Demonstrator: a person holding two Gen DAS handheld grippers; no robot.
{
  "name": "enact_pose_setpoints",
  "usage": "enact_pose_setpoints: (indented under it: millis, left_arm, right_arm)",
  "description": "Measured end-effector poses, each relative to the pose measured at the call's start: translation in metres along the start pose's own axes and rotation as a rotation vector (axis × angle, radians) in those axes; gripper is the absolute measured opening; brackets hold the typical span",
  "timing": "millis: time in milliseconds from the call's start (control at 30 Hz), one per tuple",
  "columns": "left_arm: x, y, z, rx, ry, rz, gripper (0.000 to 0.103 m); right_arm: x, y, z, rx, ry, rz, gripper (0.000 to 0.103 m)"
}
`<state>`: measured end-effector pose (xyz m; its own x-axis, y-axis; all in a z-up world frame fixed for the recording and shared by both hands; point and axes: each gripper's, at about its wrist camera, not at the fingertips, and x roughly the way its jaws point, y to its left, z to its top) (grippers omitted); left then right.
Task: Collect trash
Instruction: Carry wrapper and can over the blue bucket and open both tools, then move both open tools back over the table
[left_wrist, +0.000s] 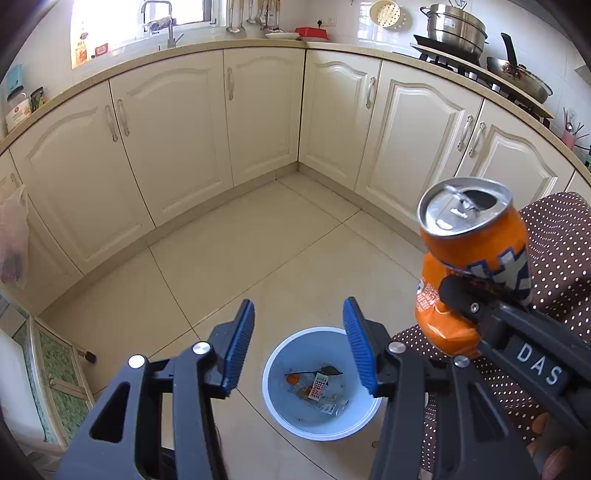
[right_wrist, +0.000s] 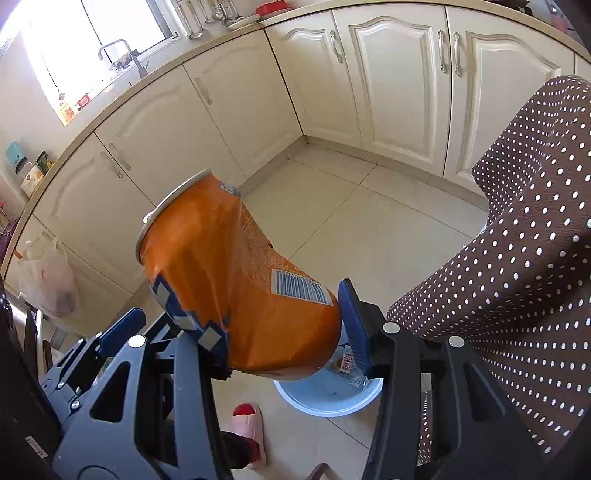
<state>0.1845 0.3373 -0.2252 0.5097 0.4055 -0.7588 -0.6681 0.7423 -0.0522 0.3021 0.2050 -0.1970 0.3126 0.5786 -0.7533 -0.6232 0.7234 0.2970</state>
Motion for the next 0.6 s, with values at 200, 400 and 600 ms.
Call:
enact_pose_setpoints:
  millis: [200, 400, 600]
  left_arm:
    - [-0.013, -0.006, 0.002, 0.012, -0.029, 0.010, 0.052]
    - [-0.038, -0.011, 0.005, 0.027, -0.080, 0.023, 0.053]
    - [-0.084, -0.023, 0.012, 0.042, -0.175, -0.006, 0.054]
  right_arm:
    - [-0.011, -0.003, 0.001, 0.010, -0.020, -0.007, 0.053]
    - [-0.036, -0.004, 0.001, 0.004, -0.060, -0.014, 0.053]
    - [-0.097, -0.002, 0.000, -0.025, -0.179, -0.058, 0.053]
